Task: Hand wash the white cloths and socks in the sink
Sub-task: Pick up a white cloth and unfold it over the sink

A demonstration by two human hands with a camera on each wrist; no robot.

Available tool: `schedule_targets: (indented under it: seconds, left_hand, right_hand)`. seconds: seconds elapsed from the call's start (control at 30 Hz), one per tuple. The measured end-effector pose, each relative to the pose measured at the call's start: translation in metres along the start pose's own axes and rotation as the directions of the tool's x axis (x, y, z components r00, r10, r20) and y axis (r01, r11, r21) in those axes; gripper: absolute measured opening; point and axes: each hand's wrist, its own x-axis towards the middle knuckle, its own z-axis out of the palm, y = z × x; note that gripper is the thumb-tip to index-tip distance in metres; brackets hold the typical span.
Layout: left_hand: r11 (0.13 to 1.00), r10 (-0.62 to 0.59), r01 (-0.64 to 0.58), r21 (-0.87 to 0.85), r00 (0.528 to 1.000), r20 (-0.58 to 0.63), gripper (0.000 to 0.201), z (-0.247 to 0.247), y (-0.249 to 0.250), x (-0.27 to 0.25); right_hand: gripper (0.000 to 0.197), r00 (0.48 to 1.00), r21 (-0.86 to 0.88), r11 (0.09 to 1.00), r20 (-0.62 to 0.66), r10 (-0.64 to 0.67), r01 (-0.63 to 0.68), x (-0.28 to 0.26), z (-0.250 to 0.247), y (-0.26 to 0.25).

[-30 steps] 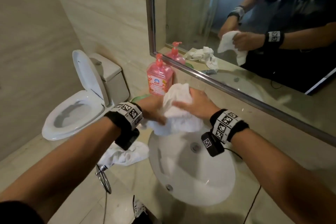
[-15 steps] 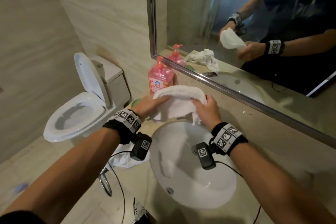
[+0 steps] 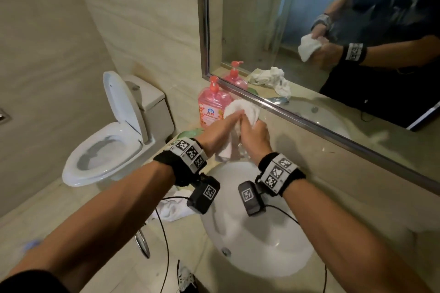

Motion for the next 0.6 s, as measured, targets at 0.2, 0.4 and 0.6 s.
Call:
schedule_targets:
  seconds: [0.2,0.4,0.6]
  left_hand:
    - [0.166,-0.030,-0.054,0.985,0.998,0.060,0.074,-0.041,-0.022,-0.002]
    - [0.092,0.091,-0.057,0.994,0.995,0.048,0.059,-0.062,-0.042,-0.001]
    - [0.161,0.145,-0.304,0.939,0.948,0.282,0.017,-0.065,-0.030,-0.005]
  right_hand:
    - [0.061,0.983,-0.318,0.944,0.183,-0.032,0.089,0.009,-0.037,0.017]
    - [0.072,0.767,-0.567,0.590,0.624,-0.148,0.575,-0.007,-0.042,0.021]
    - [0.034,0.768,-0.648,0.446,0.618,-0.167,0.618,-0.004,-0.050,0.021]
